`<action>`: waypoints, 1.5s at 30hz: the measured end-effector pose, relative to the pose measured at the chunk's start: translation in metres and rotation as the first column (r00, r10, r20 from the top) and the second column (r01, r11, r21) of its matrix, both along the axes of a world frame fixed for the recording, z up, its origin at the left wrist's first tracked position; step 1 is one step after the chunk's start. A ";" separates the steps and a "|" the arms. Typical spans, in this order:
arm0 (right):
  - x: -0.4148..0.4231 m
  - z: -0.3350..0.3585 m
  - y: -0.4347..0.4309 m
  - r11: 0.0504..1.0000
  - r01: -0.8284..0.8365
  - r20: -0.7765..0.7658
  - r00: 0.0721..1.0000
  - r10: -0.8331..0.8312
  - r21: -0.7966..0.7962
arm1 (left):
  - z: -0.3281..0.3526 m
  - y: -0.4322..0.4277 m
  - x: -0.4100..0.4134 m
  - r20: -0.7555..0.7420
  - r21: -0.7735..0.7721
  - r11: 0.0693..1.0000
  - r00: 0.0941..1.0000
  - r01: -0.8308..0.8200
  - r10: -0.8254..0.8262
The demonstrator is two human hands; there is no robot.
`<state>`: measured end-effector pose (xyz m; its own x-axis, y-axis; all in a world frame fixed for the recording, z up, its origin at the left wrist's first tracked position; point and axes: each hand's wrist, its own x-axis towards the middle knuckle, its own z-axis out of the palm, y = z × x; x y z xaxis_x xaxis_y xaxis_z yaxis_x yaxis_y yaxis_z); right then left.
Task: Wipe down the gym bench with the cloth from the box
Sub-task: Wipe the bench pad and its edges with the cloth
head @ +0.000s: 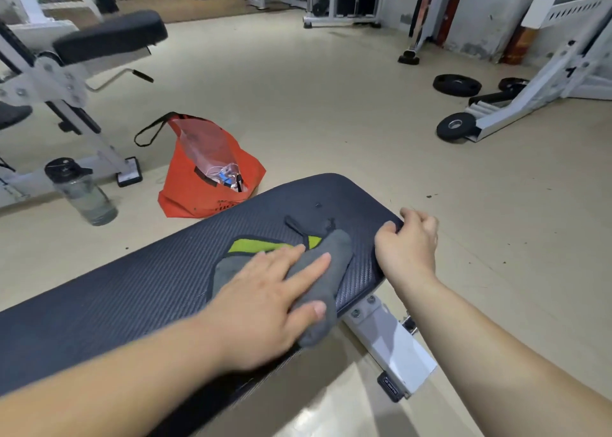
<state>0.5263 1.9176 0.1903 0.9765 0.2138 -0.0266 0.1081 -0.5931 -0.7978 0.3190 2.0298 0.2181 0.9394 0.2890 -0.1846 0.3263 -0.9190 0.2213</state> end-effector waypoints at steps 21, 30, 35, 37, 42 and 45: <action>0.015 -0.009 0.002 0.965 0.212 -0.215 0.960 -0.177 0.153 | -0.013 0.011 0.150 0.072 0.207 0.920 0.943 -0.333 0.325; 0.020 -0.018 0.001 0.957 0.208 -0.149 0.972 -0.180 0.203 | -0.013 0.078 0.186 0.037 0.063 0.977 0.978 -0.206 0.204; 0.019 -0.012 0.007 0.950 0.257 -0.117 0.964 -0.238 0.178 | -0.010 0.009 0.180 0.112 0.042 0.994 0.989 -0.103 0.098; 0.021 -0.010 0.005 0.927 0.293 -0.166 0.952 -0.258 0.233 | -0.012 -0.011 0.155 0.142 0.041 0.994 0.984 0.099 -0.103; 0.023 -0.008 -0.003 0.908 0.298 -0.260 0.939 -0.223 0.296 | -0.012 0.044 0.130 0.128 0.024 0.976 0.968 0.215 -0.216; 0.016 -0.007 -0.001 0.941 0.227 -0.212 0.961 -0.175 0.250 | -0.019 0.088 0.138 0.106 0.023 0.989 0.984 -0.144 0.141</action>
<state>0.5422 1.9165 0.1829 0.9832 0.0379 -0.1788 -0.1549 -0.3469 -0.9250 0.4574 2.1178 0.1992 0.9019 0.4250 -0.0769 0.4307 -0.8718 0.2334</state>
